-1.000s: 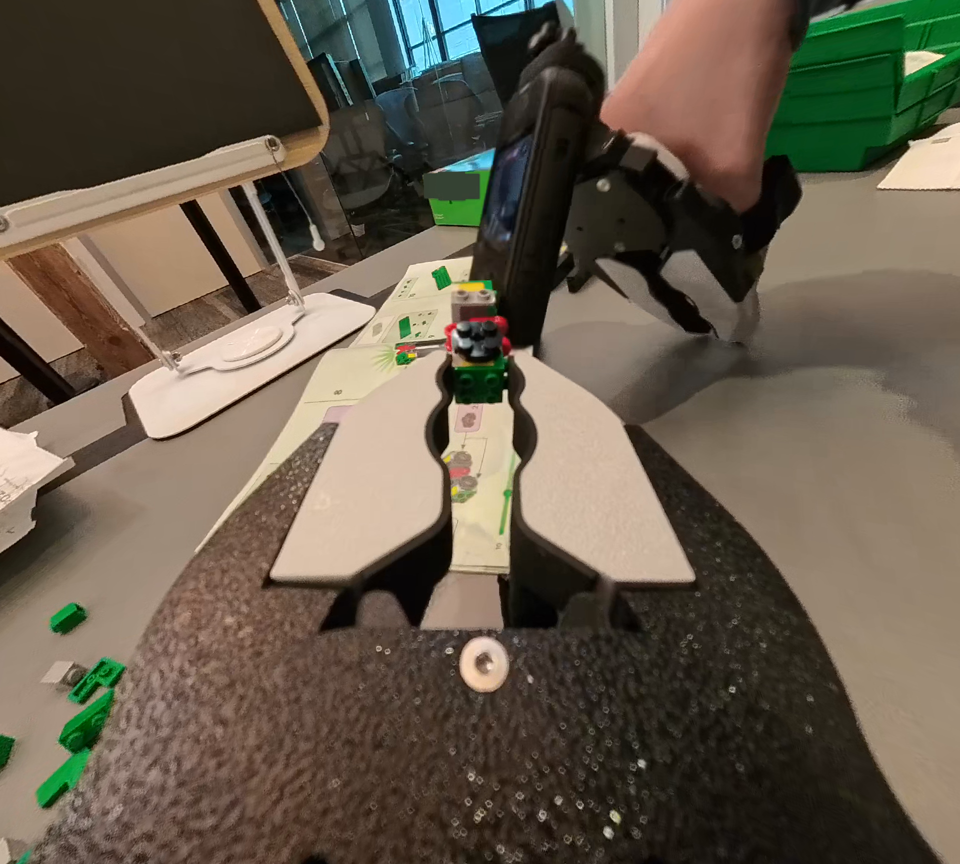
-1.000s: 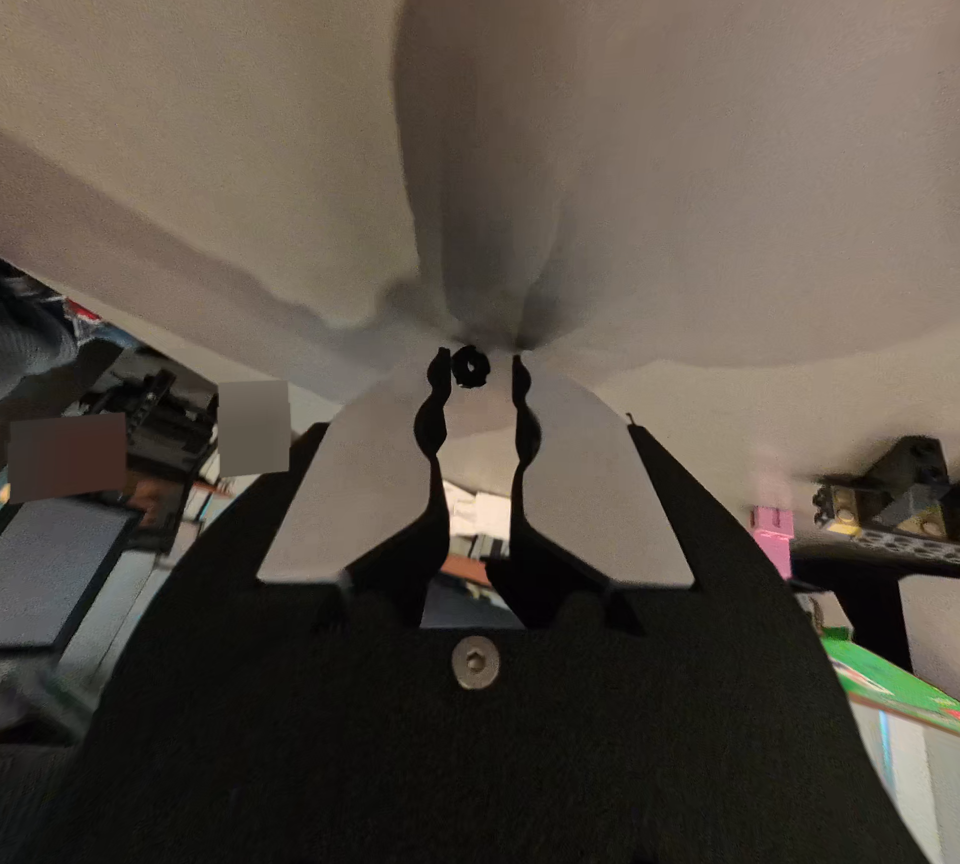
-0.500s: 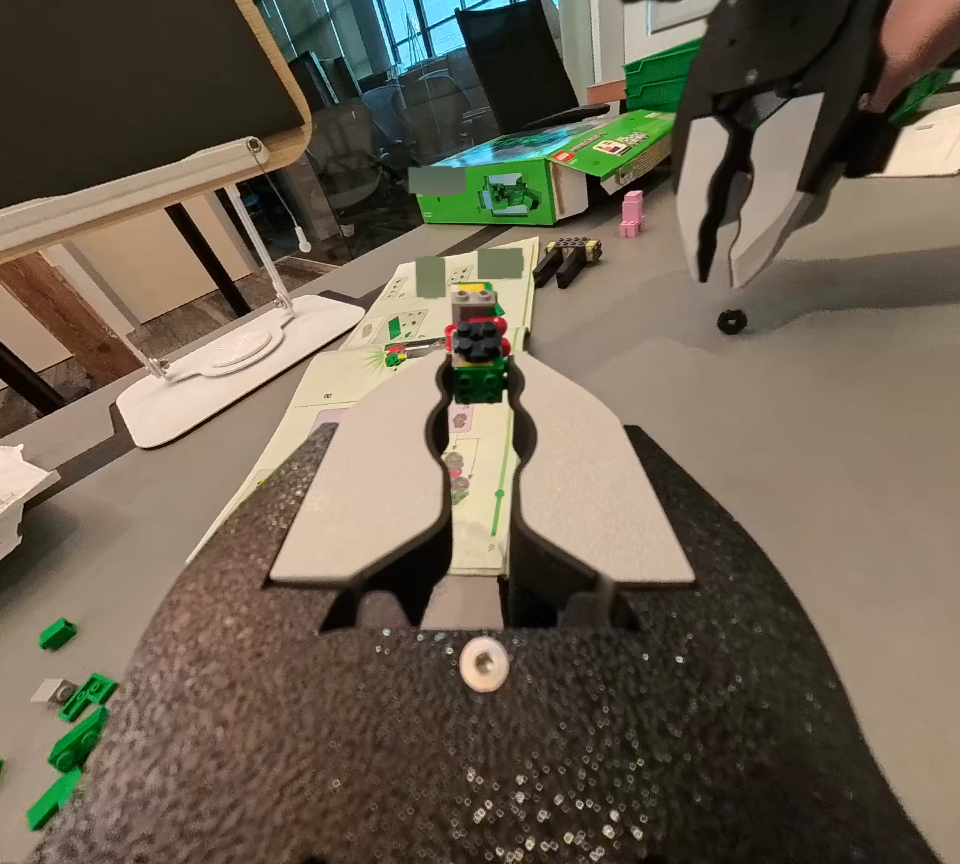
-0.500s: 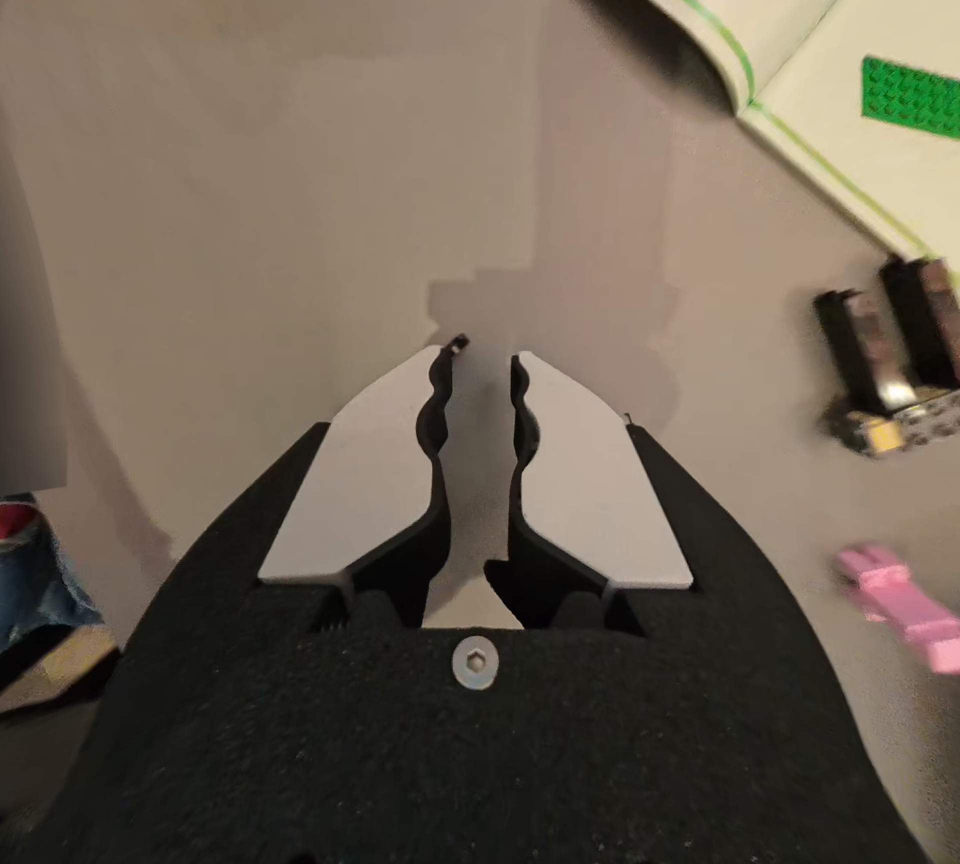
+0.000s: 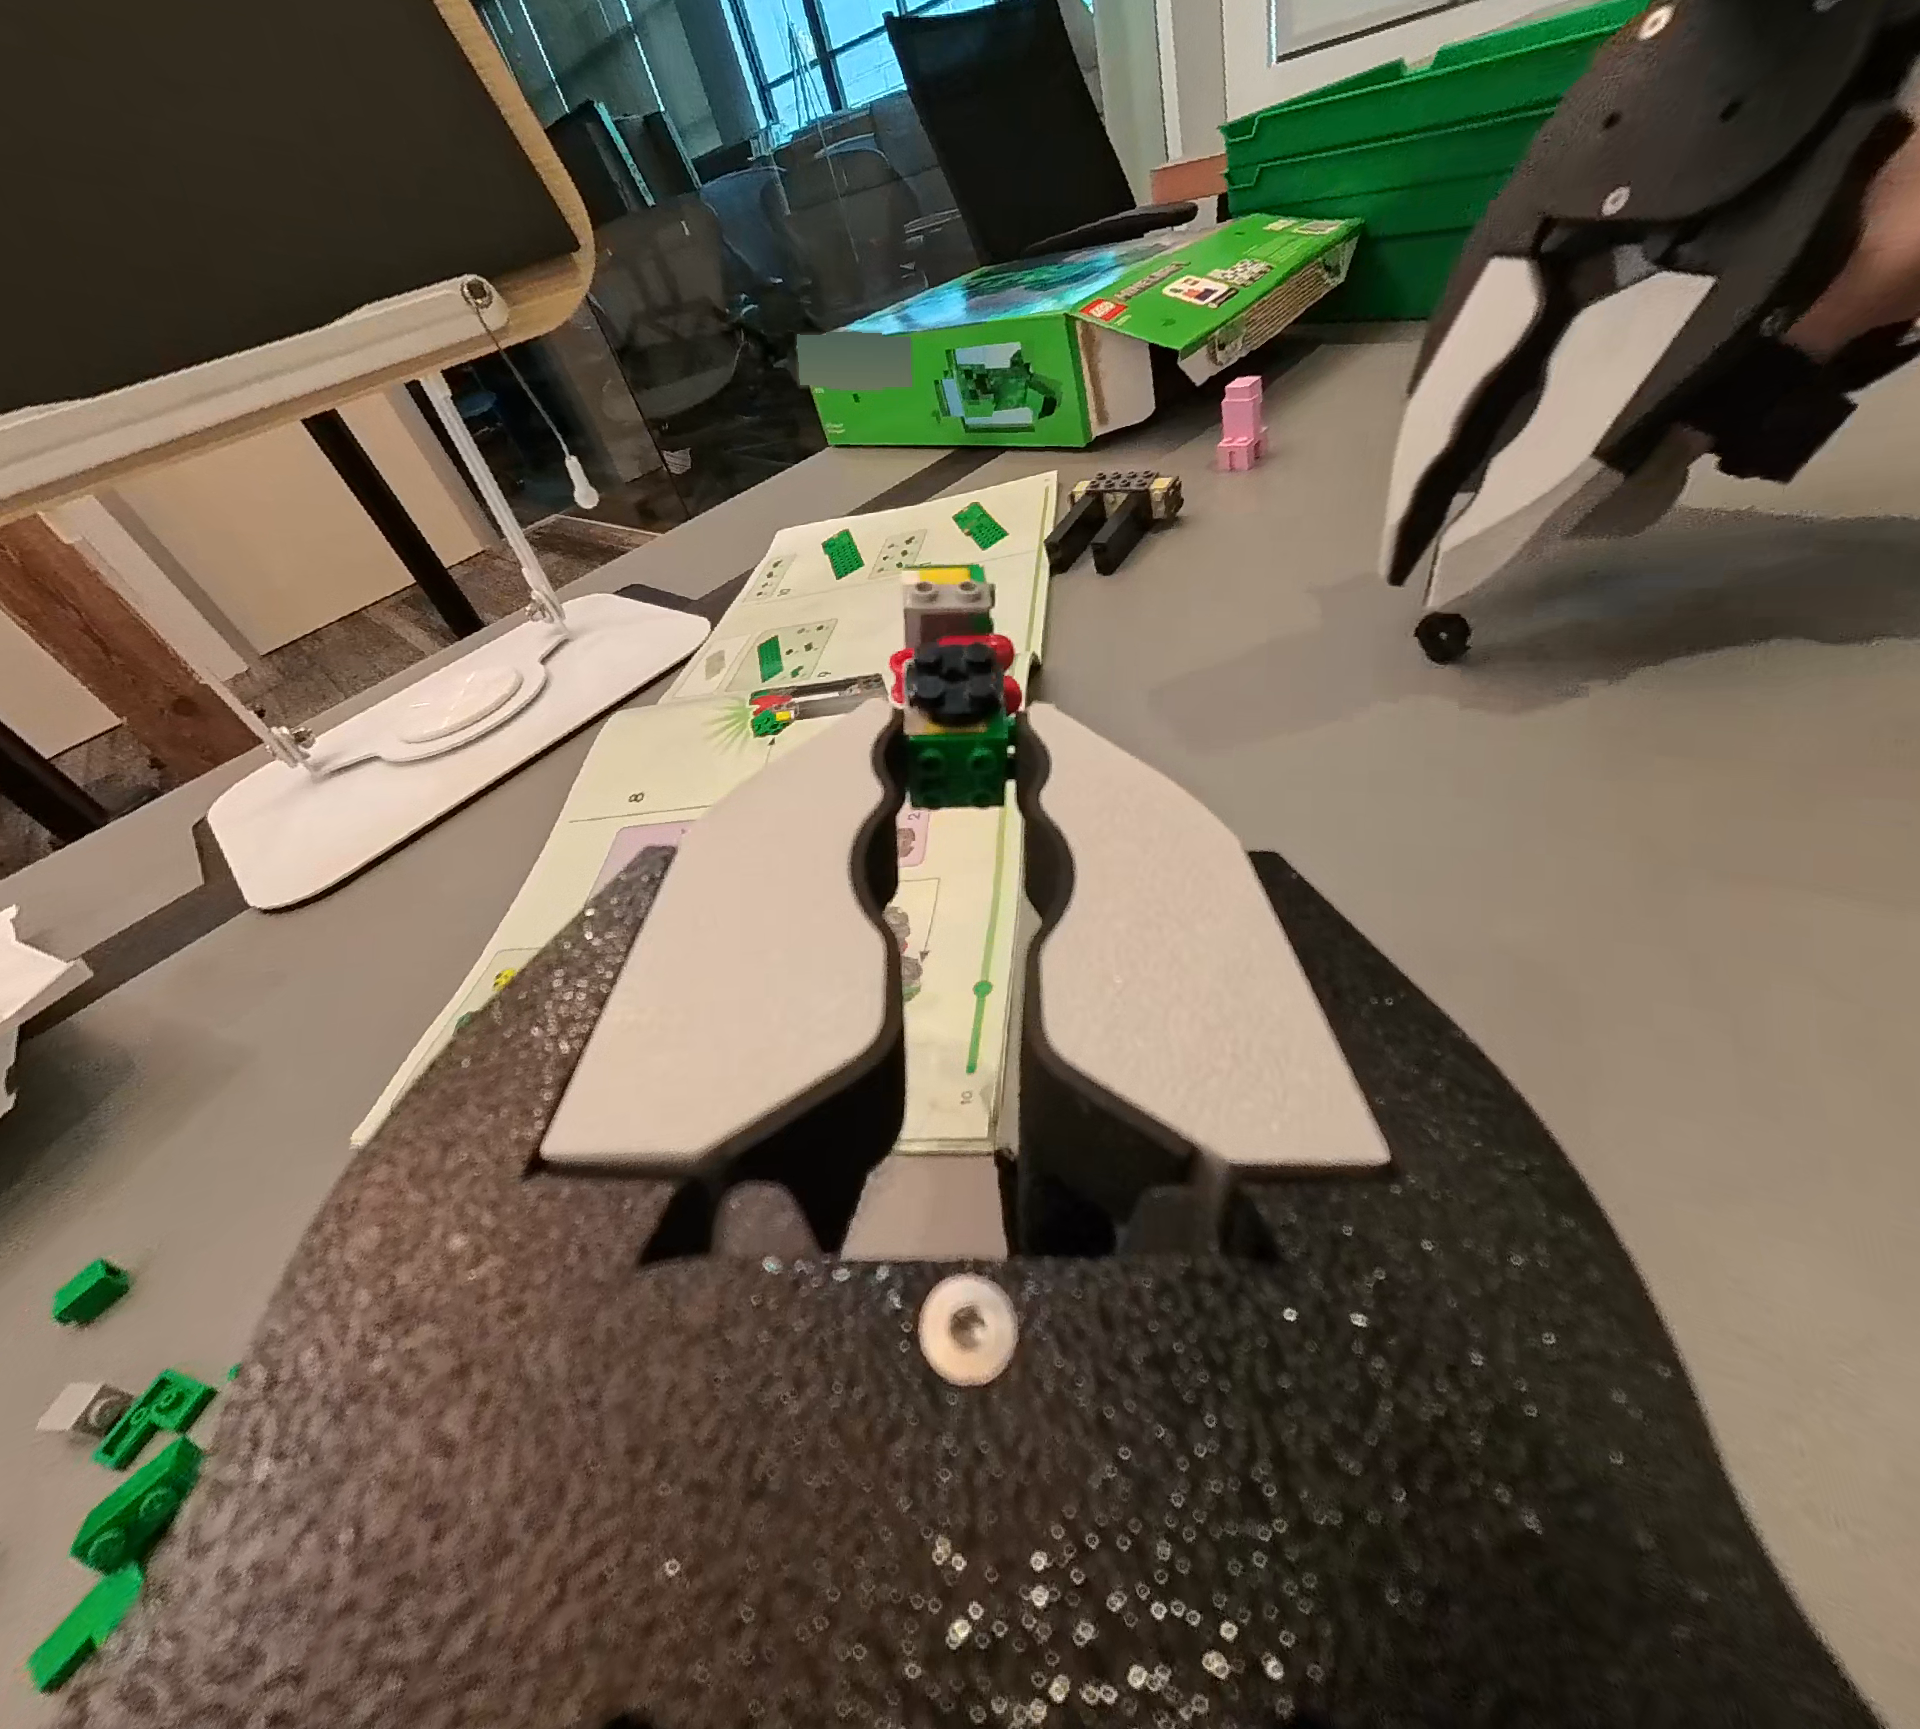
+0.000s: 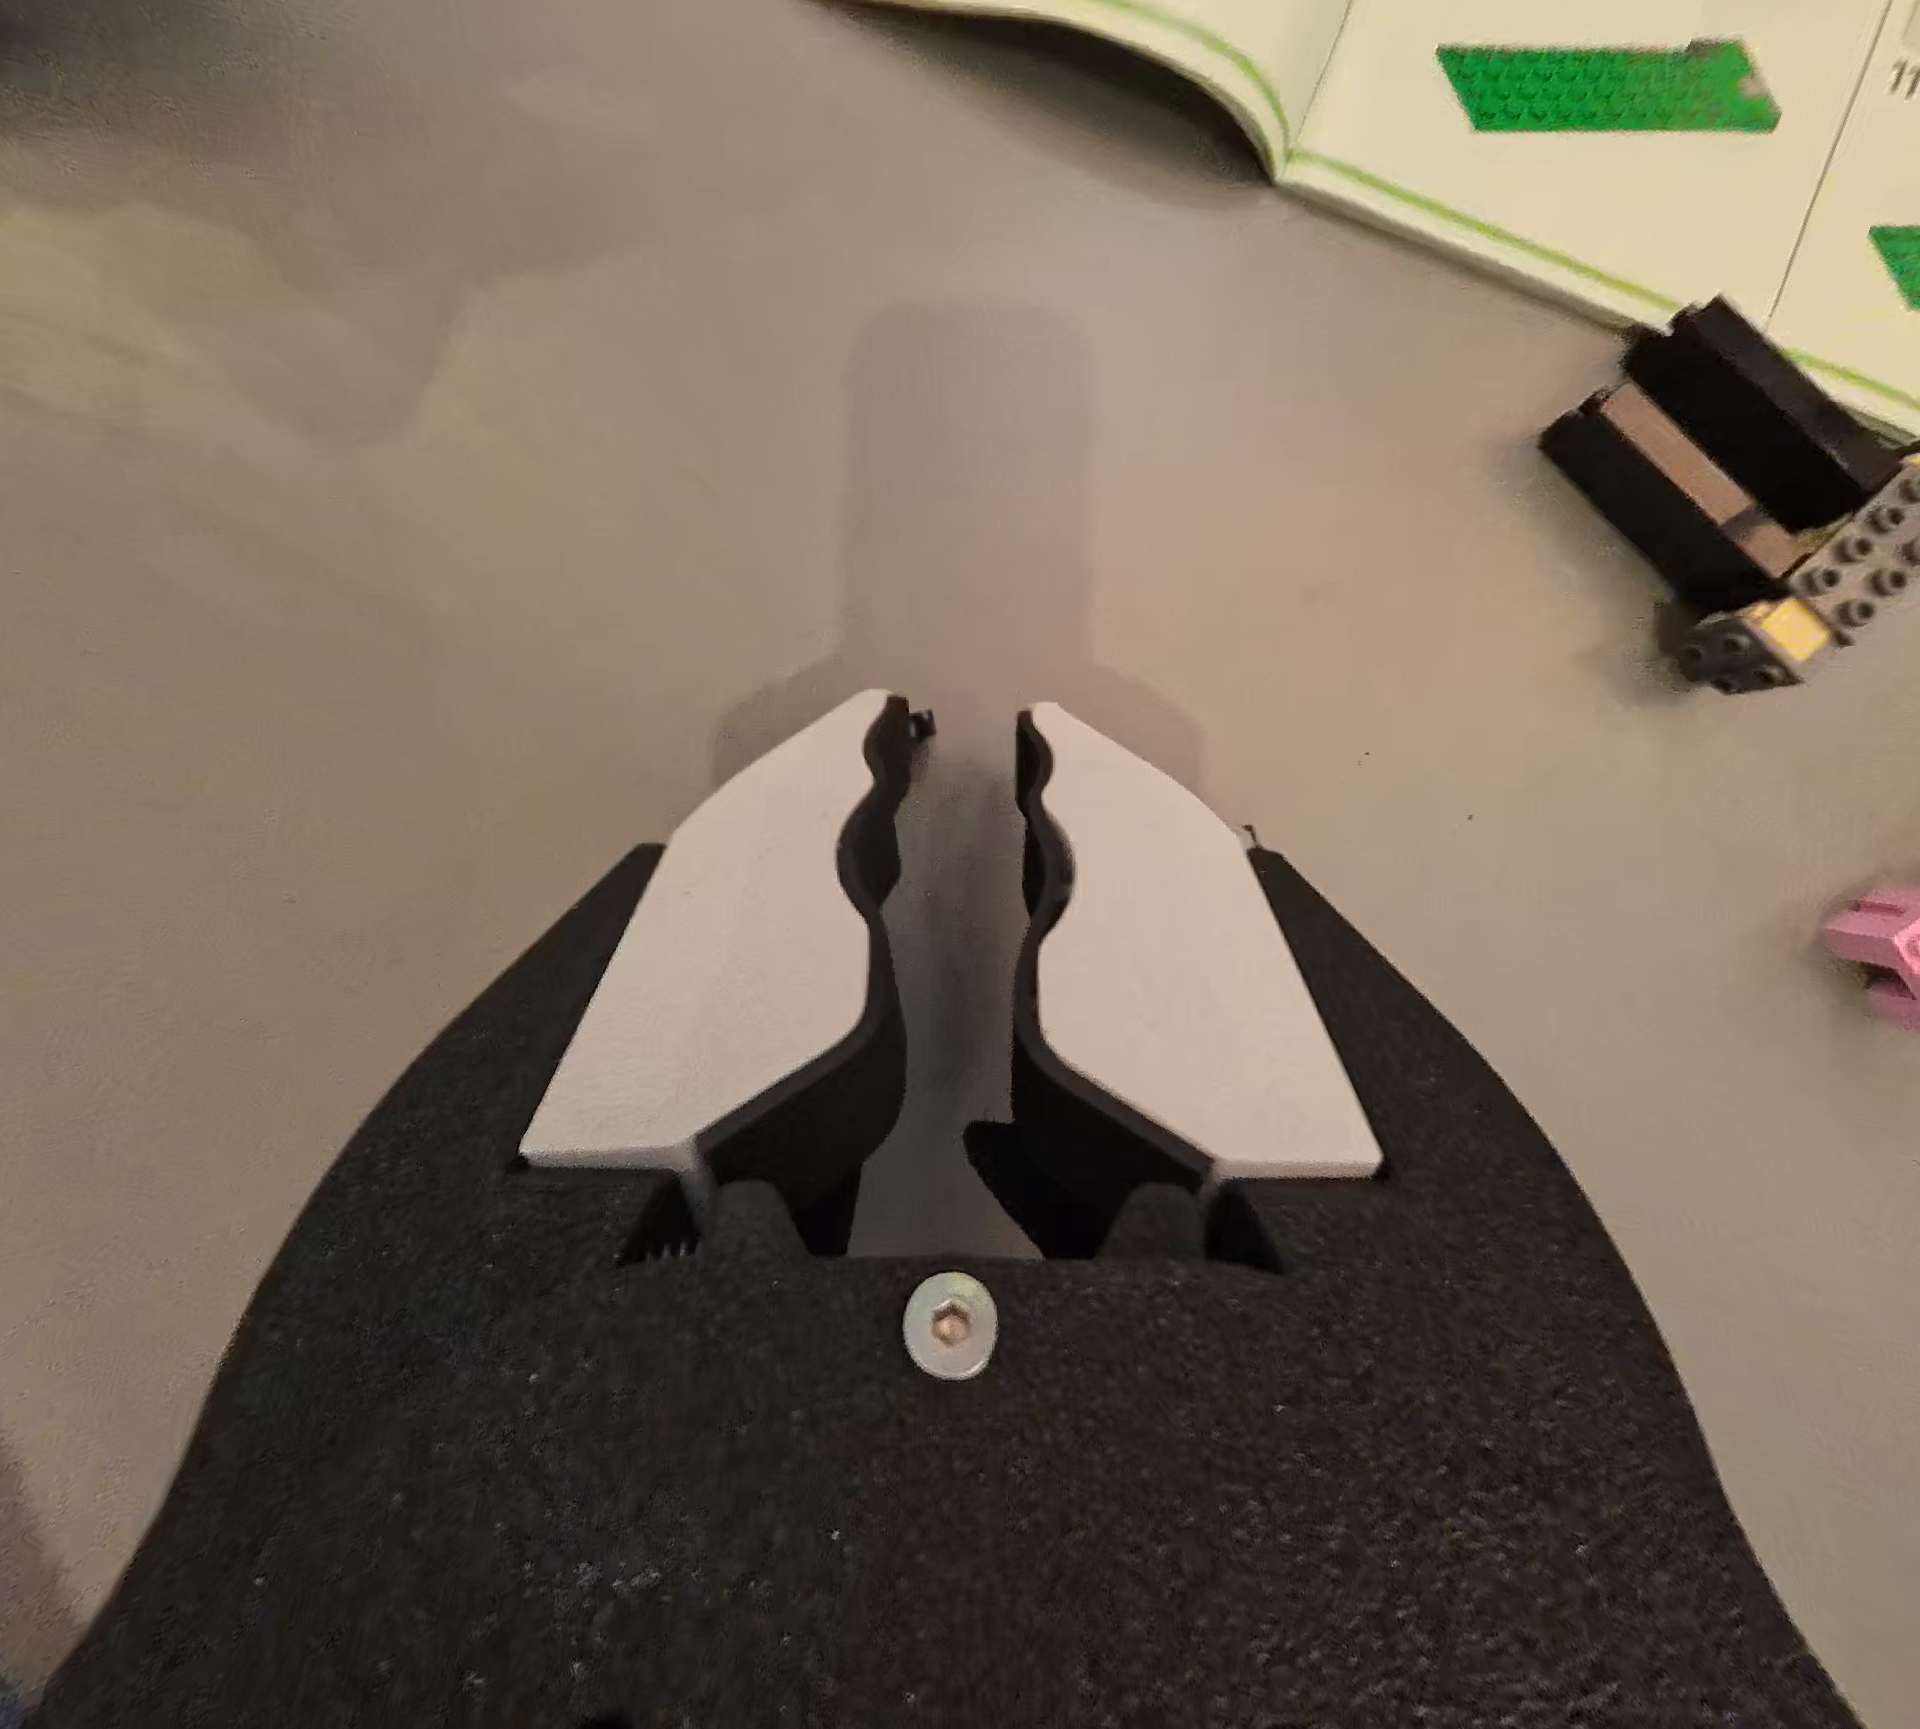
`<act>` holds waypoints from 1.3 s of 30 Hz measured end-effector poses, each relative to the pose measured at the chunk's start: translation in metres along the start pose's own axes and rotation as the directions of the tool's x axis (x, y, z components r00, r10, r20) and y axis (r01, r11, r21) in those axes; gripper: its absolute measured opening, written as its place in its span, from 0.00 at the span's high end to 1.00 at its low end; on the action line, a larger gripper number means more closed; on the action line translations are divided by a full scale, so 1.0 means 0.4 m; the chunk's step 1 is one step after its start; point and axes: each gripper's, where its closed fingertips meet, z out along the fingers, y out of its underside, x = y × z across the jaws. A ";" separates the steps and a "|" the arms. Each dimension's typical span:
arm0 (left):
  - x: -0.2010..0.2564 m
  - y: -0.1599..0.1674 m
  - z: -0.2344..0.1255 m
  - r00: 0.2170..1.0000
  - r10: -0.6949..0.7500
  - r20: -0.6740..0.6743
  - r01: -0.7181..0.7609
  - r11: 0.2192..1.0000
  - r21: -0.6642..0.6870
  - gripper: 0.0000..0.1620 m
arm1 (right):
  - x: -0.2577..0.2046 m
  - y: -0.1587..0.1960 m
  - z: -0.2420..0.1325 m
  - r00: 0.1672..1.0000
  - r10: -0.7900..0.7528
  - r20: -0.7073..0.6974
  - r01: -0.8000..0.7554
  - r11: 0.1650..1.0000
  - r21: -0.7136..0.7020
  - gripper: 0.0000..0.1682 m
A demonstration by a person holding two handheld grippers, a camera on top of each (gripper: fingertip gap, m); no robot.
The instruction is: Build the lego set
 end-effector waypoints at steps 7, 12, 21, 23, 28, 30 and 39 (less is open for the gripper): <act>0.009 0.000 0.002 1.000 0.008 -0.013 -0.008 1.000 -0.003 0.88 | -0.006 0.025 -0.056 0.999 -0.027 -0.035 0.029 0.999 0.036 0.91; 0.017 -0.002 0.003 0.999 0.015 -0.028 -0.015 1.000 0.001 0.88 | -0.013 0.036 -0.042 1.000 -0.004 -0.019 0.005 0.998 0.066 0.90; 0.028 -0.006 0.003 0.998 0.023 -0.056 -0.023 1.000 0.015 0.88 | -0.029 0.043 -0.045 0.988 -0.033 -0.150 0.059 0.984 0.171 0.86; 0.035 -0.009 0.003 0.997 0.026 -0.073 -0.025 0.999 0.024 0.88 | -0.035 0.043 -0.051 0.989 -0.083 -0.119 0.104 0.977 0.188 0.86; 0.055 -0.012 0.004 0.992 0.050 -0.114 -0.047 0.998 0.034 0.88 | -0.033 0.044 -0.052 0.994 -0.104 0.016 0.098 0.970 0.222 0.88; 0.058 -0.011 0.005 0.991 0.054 -0.120 -0.051 0.998 0.032 0.88 | -0.037 0.044 -0.045 0.993 -0.097 0.069 0.079 0.971 0.223 0.88; 0.068 -0.007 0.008 0.987 0.073 -0.140 -0.071 0.997 0.023 0.88 | -0.057 0.061 -0.013 0.981 -0.092 0.169 0.062 0.982 0.176 0.88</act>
